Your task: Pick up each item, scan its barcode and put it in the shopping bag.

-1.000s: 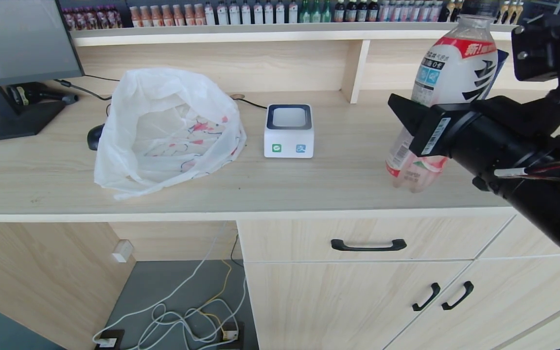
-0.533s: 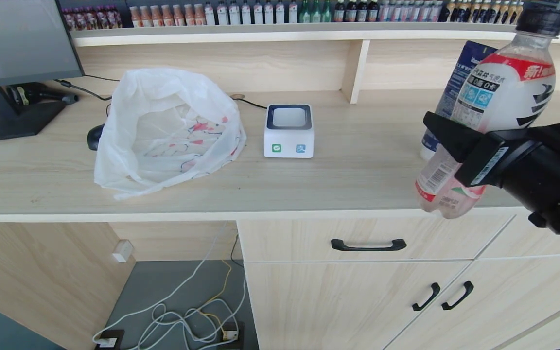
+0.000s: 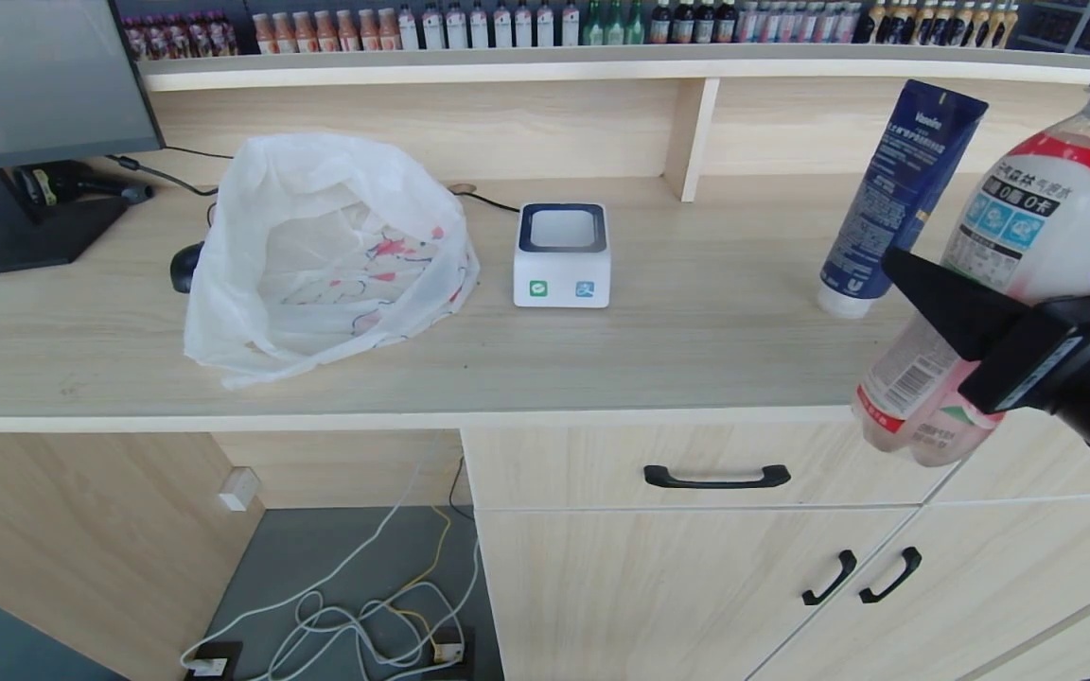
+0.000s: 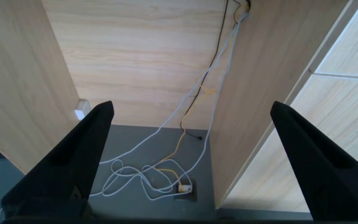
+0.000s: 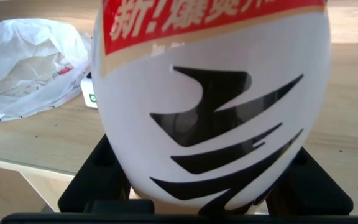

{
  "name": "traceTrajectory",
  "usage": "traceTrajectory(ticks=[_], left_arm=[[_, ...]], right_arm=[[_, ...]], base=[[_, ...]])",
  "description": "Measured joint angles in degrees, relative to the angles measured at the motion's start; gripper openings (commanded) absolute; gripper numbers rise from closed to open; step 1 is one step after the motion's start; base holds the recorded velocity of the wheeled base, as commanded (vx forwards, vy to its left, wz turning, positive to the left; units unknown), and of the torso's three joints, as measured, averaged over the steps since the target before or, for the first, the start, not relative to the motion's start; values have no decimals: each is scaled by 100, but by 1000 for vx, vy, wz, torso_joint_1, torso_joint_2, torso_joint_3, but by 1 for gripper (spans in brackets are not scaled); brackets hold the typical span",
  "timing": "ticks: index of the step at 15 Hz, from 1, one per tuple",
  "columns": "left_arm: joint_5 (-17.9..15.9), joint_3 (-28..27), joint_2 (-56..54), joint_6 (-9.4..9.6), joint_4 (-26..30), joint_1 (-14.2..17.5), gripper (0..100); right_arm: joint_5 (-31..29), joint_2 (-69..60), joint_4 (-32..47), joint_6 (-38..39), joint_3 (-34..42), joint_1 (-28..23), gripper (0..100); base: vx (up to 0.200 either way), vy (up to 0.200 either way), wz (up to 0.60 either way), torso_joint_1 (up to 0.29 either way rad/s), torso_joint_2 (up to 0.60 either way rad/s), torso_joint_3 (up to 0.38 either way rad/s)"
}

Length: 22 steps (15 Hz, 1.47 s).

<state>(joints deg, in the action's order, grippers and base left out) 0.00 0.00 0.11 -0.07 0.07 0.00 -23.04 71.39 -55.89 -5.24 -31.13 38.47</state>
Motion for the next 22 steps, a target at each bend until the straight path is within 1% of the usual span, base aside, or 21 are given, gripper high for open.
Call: traceTrajectory(ticks=[8, 10, 12, 13, 15, 16, 17, 20, 22], left_arm=[[0, 0, 0, 0, 0, 0, 100], [0, 0, 0, 0, -2, 0, 100], [0, 0, 0, 0, 2, 0, 100], [0, 0, 0, 0, 2, 0, 100], [0, 0, 0, 0, 2, 0, 100], [0, 0, 0, 0, 0, 0, 100], [0, 0, 0, 0, 0, 0, 100], [0, 0, 0, 0, -2, 0, 100], [0, 0, 0, 0, -2, 0, 100]], right_arm=[[11, -116, 1, 5, 211, 0, 0], [154, -67, 26, 23, 239, 0, 0], [709, 11, 26, 101, 200, 0, 0], [1130, 49, 28, 128, 171, 0, 0], [1609, 160, 28, 191, 88, -2, 0], [1954, 243, 34, 308, 13, -2, 0], [2391, 356, 30, 522, -130, -2, 0], [3360, 741, 6, 1235, -668, -2, 0], [3795, 885, 1, 1560, -814, 2, 0]], base=[[0, 0, 0, 0, 0, 0], [0, 0, 0, 0, 0, 0], [0, 0, 0, 0, 0, 0], [0, 0, 0, 0, 0, 0], [0, 0, 0, 0, 0, 0], [0, 0, 0, 0, 0, 0], [0, 0, 0, 0, 0, 0], [0, 0, 0, 0, 0, 0], [0, 0, 0, 0, 0, 0]])
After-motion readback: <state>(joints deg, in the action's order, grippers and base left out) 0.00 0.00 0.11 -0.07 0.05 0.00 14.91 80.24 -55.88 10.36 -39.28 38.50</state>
